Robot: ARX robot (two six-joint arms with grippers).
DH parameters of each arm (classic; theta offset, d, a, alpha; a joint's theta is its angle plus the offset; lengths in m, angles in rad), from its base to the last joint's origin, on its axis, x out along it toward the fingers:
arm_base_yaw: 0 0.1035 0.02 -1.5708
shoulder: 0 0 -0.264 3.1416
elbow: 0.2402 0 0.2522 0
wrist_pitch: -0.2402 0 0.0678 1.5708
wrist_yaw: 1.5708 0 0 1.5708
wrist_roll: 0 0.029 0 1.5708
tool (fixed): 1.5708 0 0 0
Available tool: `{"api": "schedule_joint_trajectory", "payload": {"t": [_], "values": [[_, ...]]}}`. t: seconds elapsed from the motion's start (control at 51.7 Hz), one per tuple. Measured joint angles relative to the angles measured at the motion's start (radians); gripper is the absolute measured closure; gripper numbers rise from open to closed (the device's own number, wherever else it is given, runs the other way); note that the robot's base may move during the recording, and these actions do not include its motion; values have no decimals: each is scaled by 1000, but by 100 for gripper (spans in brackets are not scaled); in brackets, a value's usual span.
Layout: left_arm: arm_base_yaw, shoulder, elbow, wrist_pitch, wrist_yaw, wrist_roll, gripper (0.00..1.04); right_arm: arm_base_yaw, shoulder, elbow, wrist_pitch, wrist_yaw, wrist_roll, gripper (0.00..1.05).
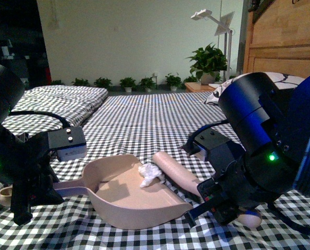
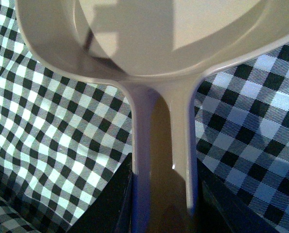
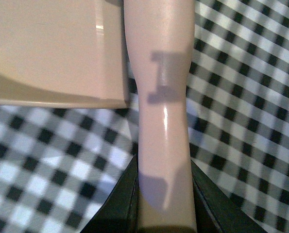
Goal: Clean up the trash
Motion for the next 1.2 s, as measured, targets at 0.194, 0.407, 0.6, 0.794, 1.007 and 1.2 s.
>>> {"api": "schedule_joint_trajectory", "payload": {"t": [0.194,0.407,0.6,0.794,1.007,1.2], "values": [[0,0,0,0,0,0,76,10,-108,-22,-50,-134,-5,84],[0,0,0,0,0,0,76,-70,-180,-22,-46,-129,-5,84],[0,0,0,0,0,0,76,-182,-176,-22,58,2,43,84],[0,0,0,0,0,0,76,-326,-175,-23,149,106,130,84],[0,0,0,0,0,0,76,-406,-192,-73,158,106,147,84],[-3,-1,-34,145,16,-95,76,-410,-204,-98,157,85,147,84]]}}
